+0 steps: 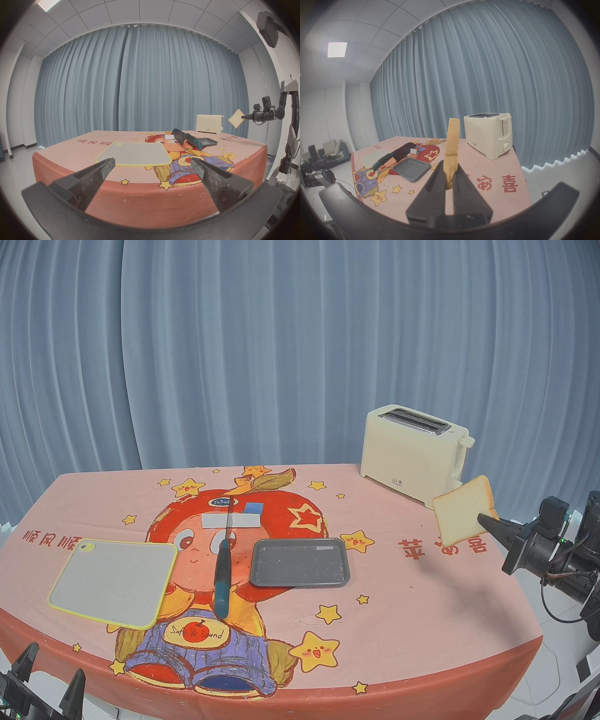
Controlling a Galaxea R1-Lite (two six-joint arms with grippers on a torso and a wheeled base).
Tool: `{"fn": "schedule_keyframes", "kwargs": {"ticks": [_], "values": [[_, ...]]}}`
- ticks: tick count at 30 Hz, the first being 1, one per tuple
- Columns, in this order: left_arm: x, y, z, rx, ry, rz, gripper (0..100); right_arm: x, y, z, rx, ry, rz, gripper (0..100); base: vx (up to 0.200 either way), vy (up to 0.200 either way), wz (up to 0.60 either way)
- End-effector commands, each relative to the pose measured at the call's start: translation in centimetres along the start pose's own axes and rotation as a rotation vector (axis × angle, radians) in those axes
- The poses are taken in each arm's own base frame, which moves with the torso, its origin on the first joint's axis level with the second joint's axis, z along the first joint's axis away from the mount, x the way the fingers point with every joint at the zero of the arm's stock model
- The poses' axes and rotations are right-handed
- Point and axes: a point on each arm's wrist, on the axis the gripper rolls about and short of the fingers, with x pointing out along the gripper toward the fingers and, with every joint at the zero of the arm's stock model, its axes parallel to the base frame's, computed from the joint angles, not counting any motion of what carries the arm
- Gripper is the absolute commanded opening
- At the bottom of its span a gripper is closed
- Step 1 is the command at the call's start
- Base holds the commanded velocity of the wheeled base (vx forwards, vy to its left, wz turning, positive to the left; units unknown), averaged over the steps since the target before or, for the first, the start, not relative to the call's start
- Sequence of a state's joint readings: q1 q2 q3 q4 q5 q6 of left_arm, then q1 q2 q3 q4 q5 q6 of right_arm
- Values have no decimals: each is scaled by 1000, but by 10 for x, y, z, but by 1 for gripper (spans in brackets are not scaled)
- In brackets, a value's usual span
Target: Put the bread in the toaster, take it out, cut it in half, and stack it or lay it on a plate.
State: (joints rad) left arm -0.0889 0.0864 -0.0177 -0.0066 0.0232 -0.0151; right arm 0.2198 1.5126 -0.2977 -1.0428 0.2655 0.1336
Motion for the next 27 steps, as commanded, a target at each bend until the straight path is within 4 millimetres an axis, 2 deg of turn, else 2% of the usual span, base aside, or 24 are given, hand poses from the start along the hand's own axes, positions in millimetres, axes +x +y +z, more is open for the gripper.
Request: {"fn": "schedule_keyframes", "kwargs": {"ticks": [1,27], "values": [[1,0,-5,0,18,0,100,0,0,0,0,0,1,0,0,0,0],[1,0,-5,0,18,0,100,-6,0,0,-34,-6,-7,0,0,0,0]]}}
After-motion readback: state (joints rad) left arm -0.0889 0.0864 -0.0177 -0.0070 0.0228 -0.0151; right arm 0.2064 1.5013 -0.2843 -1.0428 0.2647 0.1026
